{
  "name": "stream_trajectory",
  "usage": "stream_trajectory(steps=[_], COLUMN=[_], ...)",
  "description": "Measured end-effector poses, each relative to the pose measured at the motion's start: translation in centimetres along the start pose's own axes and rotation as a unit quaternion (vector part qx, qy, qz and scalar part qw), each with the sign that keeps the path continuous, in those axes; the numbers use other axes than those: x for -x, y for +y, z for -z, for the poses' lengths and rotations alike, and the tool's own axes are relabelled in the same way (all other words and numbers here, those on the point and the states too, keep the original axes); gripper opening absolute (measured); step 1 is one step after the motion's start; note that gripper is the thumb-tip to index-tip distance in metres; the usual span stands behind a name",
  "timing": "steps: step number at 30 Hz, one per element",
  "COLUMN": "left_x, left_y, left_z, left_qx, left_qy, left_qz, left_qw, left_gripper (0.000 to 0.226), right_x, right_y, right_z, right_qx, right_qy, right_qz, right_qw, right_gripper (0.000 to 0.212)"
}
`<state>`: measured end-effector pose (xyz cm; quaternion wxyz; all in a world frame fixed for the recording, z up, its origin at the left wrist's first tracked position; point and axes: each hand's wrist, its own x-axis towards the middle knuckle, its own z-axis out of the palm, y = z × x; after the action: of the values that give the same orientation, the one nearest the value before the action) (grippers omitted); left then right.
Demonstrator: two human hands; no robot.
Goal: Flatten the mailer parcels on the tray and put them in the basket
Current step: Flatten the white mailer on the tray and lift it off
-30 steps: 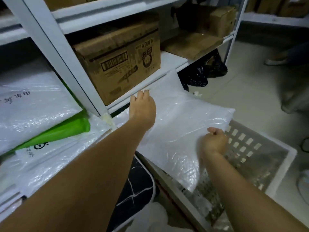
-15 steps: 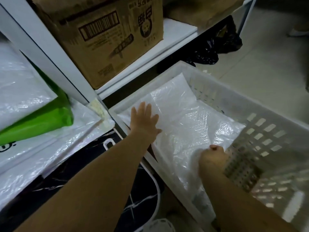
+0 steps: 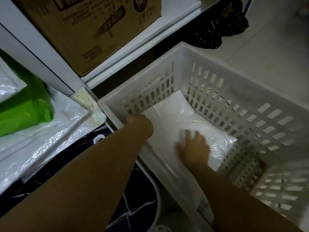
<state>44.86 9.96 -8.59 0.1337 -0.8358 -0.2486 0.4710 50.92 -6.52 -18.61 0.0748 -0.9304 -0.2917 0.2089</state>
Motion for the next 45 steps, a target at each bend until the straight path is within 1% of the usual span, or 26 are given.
stream_trajectory(steps=[1, 2, 3, 4, 6, 8, 9, 11, 13, 15, 17, 19, 22, 26, 28, 32, 35, 37, 39, 42, 45], left_x=[-1.0, -1.4, -1.9, -1.9, -1.8, -1.9, -2.0, -2.3, -2.3, -1.9, -1.2, -0.5, 0.2, 2.1, 4.1, 9.0, 12.9, 15.9, 18.8, 22.3, 25.2], left_y=[-0.1, -0.1, -0.1, -0.1, 0.1, 0.2, 0.3, 0.3, 0.4, 0.5, 0.5, 0.3, 0.3, 0.2, -0.1, -0.8, -2.1, -3.4, -5.1, -7.5, -9.8], left_z=[-0.4, -0.6, -1.1, -1.1, -1.1, -1.2, -1.3, -1.5, -1.4, -0.7, -0.2, 0.1, 0.1, 0.1, 0.6, 1.7, 1.7, 1.4, 0.8, -0.9, -3.9], left_qx=[0.006, 0.006, 0.005, -0.001, 0.014, 0.058, 0.079, 0.093, 0.086, 0.096, 0.116, 0.129, 0.141, 0.145, 0.156, 0.181, 0.224, 0.243, 0.243, 0.249, 0.276], left_qy=[-0.018, -0.042, -0.061, -0.071, -0.072, -0.053, -0.046, -0.046, -0.058, -0.022, 0.037, 0.075, 0.083, 0.097, 0.123, 0.228, 0.280, 0.308, 0.320, 0.309, 0.301], left_qz=[-0.028, -0.043, -0.061, -0.067, -0.067, -0.059, -0.056, -0.056, -0.058, -0.059, -0.057, -0.056, -0.056, -0.050, -0.054, -0.056, -0.053, -0.052, -0.047, -0.014, 0.019], left_qw=[0.999, 0.998, 0.996, 0.995, 0.995, 0.995, 0.994, 0.993, 0.993, 0.993, 0.991, 0.987, 0.985, 0.983, 0.979, 0.955, 0.932, 0.918, 0.914, 0.918, 0.913], left_gripper=[0.035, 0.041, 0.045, 0.048, 0.050, 0.050, 0.049, 0.047, 0.049, 0.051, 0.054, 0.055, 0.054, 0.053, 0.050, 0.046, 0.043, 0.041, 0.041, 0.042, 0.042], right_x=[-0.1, -0.6, -0.8, -1.0, -1.4, -1.6, -1.6, -1.9, -2.3, -3.2, -3.9, -4.3, -4.1, -2.7, -1.8, 0.2, 1.9, 3.4, 5.1, 8.1, 11.6], right_y=[-0.5, -1.0, -1.4, -1.6, -1.1, -0.7, -0.4, -0.4, -0.5, -0.7, -1.1, -1.8, -2.8, -4.2, -4.8, -5.7, -6.7, -7.8, -9.3, -11.8, -15.0], right_z=[-0.4, -1.5, -2.4, -3.1, -4.6, -5.1, -5.0, -5.0, -4.8, -4.7, -4.2, -3.0, -0.4, 3.2, 4.9, 8.9, 12.1, 14.3, 16.3, 18.4, 19.7], right_qx=[0.016, 0.025, 0.062, 0.099, 0.169, 0.227, 0.236, 0.221, 0.196, 0.169, 0.157, 0.135, 0.104, 0.085, 0.086, 0.081, 0.074, 0.090, 0.101, 0.094, 0.105], right_qy=[-0.053, -0.111, -0.176, -0.209, -0.221, -0.234, -0.250, -0.286, -0.311, -0.315, -0.291, -0.248, -0.201, -0.151, -0.129, -0.072, -0.038, -0.012, 0.012, 0.039, 0.065], right_qz=[0.103, 0.181, 0.214, 0.226, 0.210, 0.162, 0.136, 0.101, 0.085, 0.068, 0.087, 0.113, 0.122, 0.138, 0.146, 0.171, 0.190, 0.197, 0.210, 0.250, 0.289], right_qw=[0.993, 0.977, 0.959, 0.946, 0.937, 0.931, 0.929, 0.927, 0.926, 0.931, 0.940, 0.952, 0.966, 0.975, 0.977, 0.979, 0.978, 0.976, 0.972, 0.963, 0.949], right_gripper=[0.066, 0.069, 0.071, 0.072, 0.074, 0.077, 0.078, 0.080, 0.079, 0.074, 0.069, 0.066, 0.061, 0.058, 0.057, 0.054, 0.052, 0.049, 0.047, 0.045, 0.045])
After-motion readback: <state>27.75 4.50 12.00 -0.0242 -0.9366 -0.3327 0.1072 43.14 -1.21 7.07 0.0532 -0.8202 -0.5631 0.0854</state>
